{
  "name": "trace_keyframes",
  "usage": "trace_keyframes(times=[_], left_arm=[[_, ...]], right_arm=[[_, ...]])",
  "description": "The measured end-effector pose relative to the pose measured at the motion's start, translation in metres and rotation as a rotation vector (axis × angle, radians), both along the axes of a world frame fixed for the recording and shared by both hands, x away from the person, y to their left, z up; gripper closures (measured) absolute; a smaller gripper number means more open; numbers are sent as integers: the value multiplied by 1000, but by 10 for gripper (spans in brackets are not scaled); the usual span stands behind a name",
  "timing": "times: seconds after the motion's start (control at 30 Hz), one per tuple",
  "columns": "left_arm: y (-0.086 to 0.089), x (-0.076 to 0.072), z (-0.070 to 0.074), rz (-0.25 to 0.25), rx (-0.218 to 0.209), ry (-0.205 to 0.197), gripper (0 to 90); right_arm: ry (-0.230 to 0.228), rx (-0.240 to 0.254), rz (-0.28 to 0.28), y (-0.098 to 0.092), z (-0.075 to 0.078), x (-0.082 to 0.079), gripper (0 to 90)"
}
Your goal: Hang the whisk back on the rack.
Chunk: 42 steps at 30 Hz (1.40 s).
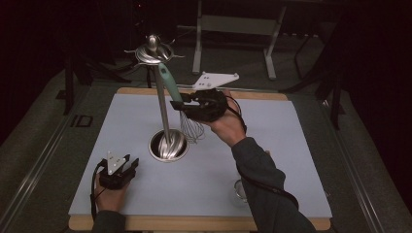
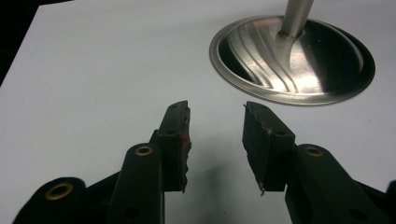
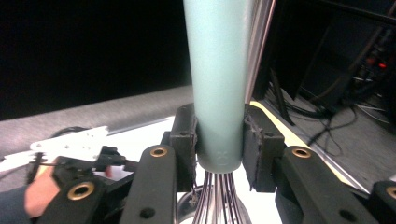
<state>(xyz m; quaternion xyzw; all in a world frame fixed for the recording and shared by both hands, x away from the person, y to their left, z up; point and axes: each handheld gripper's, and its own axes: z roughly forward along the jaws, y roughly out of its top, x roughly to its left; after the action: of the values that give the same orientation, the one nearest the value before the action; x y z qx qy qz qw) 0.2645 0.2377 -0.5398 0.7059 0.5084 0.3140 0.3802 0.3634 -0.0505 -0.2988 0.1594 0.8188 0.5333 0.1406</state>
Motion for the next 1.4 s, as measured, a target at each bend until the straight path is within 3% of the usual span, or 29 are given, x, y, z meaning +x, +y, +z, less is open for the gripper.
trace_keyframes(times=[0.13,0.37,0.4,0.43,0.6,0.9,1.03,1.1,1.4], left_arm=[[1,0,0,-2,-2,1,615],[0,0,0,-1,-1,2,614],[0,0,0,0,-1,1,614],[0,0,0,-1,0,1,613],[0,0,0,0,0,2,611],[1,0,0,-1,5,7,610],[1,0,0,2,-5,1,610],[1,0,0,2,-16,-4,611],[1,0,0,-6,-4,6,600]], right_arm=[[2,-15,2,8,0,0,650],[12,-5,29,5,2,-2,613],[16,-1,33,4,3,-3,625],[12,-8,55,2,3,-5,720],[-6,-36,39,4,5,-5,820],[-3,-49,31,1,0,-3,831],[-8,-75,50,-2,-4,-7,807],[-28,-137,51,-8,-11,-13,788],[-1,-173,29,-30,-29,-14,779]])
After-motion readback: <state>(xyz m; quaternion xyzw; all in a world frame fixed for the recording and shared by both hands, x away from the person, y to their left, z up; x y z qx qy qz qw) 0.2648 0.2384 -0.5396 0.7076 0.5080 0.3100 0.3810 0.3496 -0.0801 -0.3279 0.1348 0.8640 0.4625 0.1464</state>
